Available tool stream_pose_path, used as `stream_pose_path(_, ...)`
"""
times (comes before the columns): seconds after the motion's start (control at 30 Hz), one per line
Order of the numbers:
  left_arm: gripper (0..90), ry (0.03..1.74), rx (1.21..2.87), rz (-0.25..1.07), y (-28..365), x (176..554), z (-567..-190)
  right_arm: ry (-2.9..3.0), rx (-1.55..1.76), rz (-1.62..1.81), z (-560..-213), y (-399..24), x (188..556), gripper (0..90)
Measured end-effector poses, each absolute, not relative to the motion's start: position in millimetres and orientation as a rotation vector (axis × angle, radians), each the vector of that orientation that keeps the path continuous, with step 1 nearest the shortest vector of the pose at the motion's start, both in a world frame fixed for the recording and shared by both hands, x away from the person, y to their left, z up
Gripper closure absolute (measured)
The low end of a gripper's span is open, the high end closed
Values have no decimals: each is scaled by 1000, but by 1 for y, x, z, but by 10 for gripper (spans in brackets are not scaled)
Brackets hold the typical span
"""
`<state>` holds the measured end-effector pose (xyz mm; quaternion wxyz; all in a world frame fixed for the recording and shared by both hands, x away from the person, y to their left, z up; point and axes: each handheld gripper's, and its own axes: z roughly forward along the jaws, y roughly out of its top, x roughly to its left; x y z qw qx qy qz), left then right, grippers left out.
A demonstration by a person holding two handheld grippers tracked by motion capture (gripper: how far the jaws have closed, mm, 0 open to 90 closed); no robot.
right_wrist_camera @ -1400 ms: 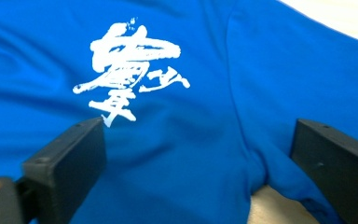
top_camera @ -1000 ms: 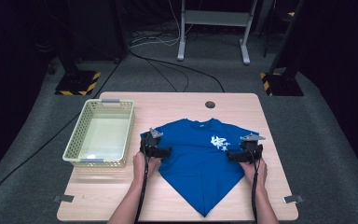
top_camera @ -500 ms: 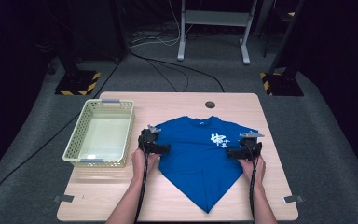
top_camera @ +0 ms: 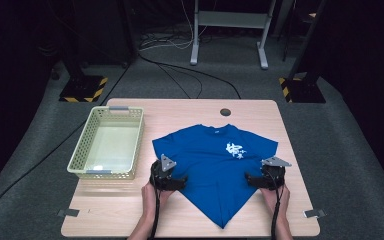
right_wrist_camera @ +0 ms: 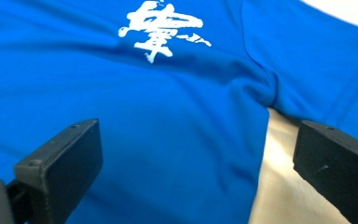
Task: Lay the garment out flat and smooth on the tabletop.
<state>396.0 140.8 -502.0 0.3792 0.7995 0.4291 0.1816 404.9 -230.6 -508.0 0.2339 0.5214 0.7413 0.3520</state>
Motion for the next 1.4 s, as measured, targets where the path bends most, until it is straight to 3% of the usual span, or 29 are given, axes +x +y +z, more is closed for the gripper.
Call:
stream_pose_path(0.47,114,1083,2117,483,135,384,-510,2089,1345,966,-507,-201,360,12)
stream_pose_path(0.77,130,1078,2117,465,136,385,-510,2170,1374,1016,-500,-157,359,69)
stream_pose_path(0.97,130,1085,2116,452,136,385,-510,2272,1338,994,-500,-125,366,182)
stream_pose_path(1.07,130,1083,2116,456,136,385,-510,2264,1336,908,-501,-118,368,291)
stream_pose_path(1.4,130,1086,2117,453,136,386,-510,2268,1324,862,-496,-126,367,589)
